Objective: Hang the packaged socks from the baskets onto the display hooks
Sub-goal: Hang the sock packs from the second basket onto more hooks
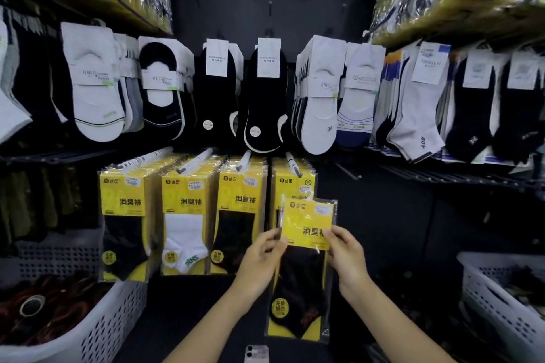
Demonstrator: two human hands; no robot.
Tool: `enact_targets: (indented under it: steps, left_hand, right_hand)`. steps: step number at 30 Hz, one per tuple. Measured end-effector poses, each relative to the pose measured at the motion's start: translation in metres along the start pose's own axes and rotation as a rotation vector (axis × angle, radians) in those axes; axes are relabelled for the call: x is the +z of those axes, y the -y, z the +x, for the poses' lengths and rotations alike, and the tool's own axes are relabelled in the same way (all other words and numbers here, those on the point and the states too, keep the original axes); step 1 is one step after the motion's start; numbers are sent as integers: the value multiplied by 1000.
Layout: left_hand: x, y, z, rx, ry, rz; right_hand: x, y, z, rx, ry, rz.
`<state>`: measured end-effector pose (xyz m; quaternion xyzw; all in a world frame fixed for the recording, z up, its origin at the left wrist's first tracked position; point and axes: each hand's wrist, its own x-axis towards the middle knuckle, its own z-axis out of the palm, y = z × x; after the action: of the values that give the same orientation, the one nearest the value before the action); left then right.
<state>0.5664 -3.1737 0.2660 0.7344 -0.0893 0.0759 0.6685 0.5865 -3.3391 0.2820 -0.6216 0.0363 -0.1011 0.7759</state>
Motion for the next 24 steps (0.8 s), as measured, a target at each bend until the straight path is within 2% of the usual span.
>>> enact_targets:
  steps: [4, 11, 24]
  left_hand:
    - [11, 1, 5, -52, 49, 25]
    - [11, 5, 23, -29, -86, 7]
    - [9, 34, 72, -74, -125, 43]
  right_hand:
    - [-3, 10, 17, -70, -86, -28]
    - [26, 19, 48, -181, -40, -142]
    - [45, -15, 98, 6, -211, -117]
